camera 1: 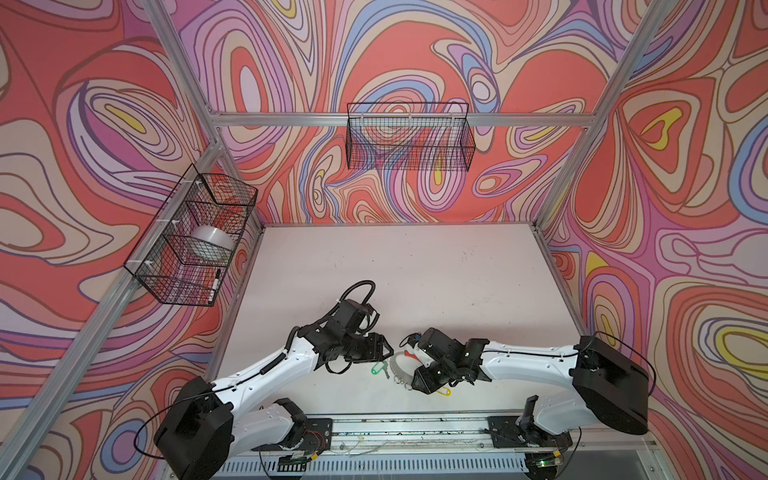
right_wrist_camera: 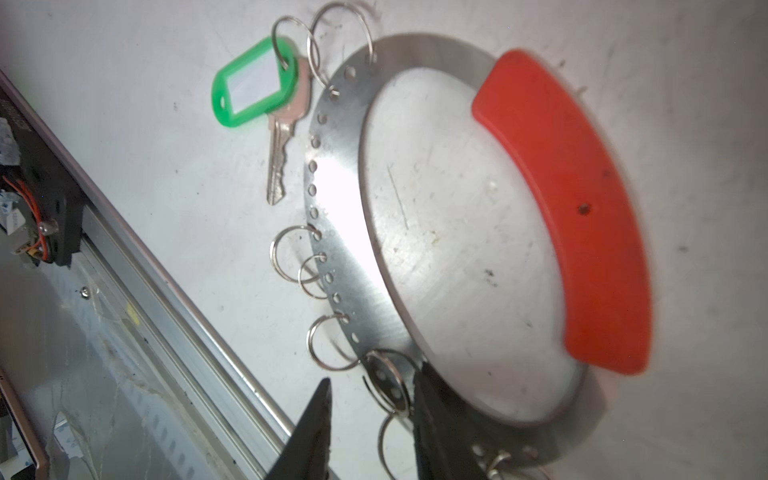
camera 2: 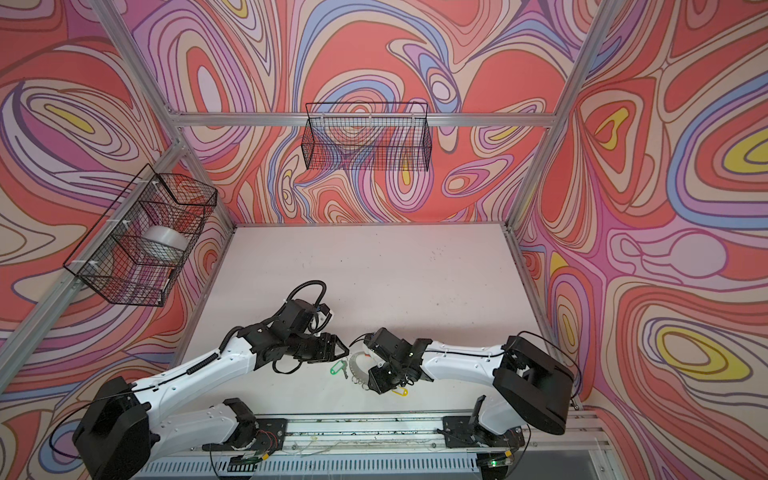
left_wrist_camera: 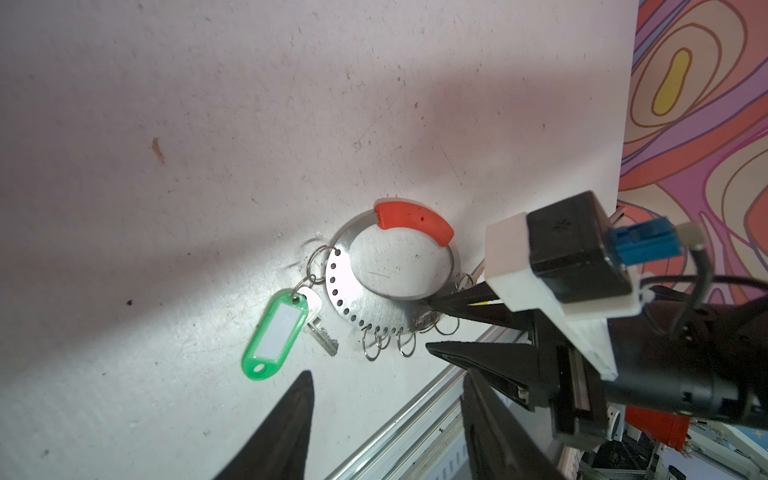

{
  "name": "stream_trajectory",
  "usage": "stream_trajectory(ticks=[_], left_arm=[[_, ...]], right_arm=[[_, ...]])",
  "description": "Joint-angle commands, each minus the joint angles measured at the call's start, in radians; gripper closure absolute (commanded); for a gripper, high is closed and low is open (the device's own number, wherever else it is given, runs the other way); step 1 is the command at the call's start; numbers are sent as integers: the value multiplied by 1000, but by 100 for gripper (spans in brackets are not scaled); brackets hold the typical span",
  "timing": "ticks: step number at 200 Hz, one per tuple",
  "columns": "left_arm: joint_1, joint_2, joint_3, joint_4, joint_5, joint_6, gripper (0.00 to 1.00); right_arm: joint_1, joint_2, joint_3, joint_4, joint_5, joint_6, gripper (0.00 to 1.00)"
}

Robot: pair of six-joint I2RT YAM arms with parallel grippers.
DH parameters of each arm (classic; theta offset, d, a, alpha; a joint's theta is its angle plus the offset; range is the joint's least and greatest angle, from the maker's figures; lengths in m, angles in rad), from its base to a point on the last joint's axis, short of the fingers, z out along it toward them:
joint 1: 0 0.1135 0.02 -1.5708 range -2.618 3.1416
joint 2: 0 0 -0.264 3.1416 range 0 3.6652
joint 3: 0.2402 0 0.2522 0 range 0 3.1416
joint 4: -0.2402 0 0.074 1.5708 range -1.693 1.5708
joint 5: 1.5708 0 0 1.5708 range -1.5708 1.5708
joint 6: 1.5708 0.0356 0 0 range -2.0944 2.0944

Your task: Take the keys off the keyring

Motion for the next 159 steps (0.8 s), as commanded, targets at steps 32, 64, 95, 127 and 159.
stream_trajectory(ticks=[32, 64, 95, 127, 159], left_arm=[[-6, 5, 6, 7, 0, 0, 42], [-6, 3, 8, 14, 13, -5, 42], [-6, -11, 11, 20, 36, -3, 41], [-6, -40, -10, 72, 106, -3, 38], [-8, -103, -36, 165, 156, -16, 36]], right_arm=[[7, 13, -16, 17, 15, -13, 88], [8, 4, -16, 20, 30, -18, 99], [9, -39, -19, 31, 61, -19, 100], [7, -121, -8, 24, 118, -25, 100], [5, -169, 53, -2, 175, -64, 100]])
